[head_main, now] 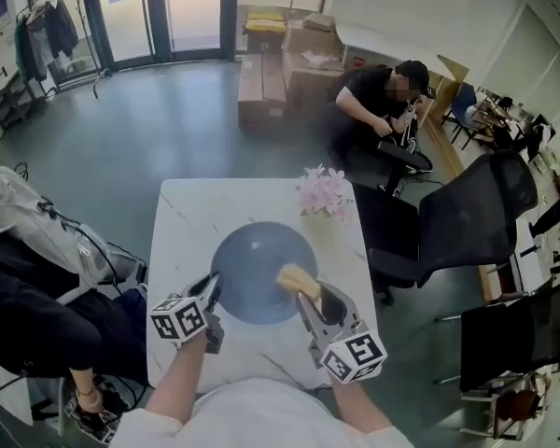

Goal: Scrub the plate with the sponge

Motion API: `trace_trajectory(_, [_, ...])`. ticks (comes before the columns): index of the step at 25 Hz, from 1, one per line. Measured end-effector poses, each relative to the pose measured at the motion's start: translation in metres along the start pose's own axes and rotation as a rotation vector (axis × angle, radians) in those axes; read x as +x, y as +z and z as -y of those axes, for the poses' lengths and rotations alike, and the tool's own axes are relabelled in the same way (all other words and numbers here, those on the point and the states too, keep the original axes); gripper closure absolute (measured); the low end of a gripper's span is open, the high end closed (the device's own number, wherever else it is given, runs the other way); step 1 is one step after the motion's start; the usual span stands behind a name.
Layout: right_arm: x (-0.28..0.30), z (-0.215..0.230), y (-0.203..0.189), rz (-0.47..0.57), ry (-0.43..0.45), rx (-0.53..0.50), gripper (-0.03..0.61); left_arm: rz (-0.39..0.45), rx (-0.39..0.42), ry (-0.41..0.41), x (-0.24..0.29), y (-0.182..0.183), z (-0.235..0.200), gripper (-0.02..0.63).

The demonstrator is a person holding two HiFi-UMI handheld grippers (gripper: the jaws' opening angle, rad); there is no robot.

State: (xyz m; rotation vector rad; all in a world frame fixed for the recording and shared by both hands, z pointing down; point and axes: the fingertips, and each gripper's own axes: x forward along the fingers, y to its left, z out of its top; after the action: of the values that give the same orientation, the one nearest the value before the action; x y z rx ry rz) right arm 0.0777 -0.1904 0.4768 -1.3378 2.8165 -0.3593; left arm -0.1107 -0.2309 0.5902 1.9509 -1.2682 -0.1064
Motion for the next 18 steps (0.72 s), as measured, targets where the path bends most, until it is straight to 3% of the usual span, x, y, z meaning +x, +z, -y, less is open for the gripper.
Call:
trace_trajectory(7, [0.018, -0.029, 0.012, -0.011, 0.085, -0.163, 0.419, 0.113, 0.057, -0.041, -0.027, 0.031, 0.031, 0.569])
trace_trajectory(14, [0.029, -0.068, 0.013, -0.032, 0.183, -0.318, 0.419, 0.139, 0.122, -0.048, -0.042, 0.038, 0.048, 0.569])
trace_trajectory(18, [0.038, -0.076, 0.017, -0.055, 0.186, -0.403, 0.419, 0.138, 0.144, -0.057, -0.046, 0.039, 0.058, 0.569])
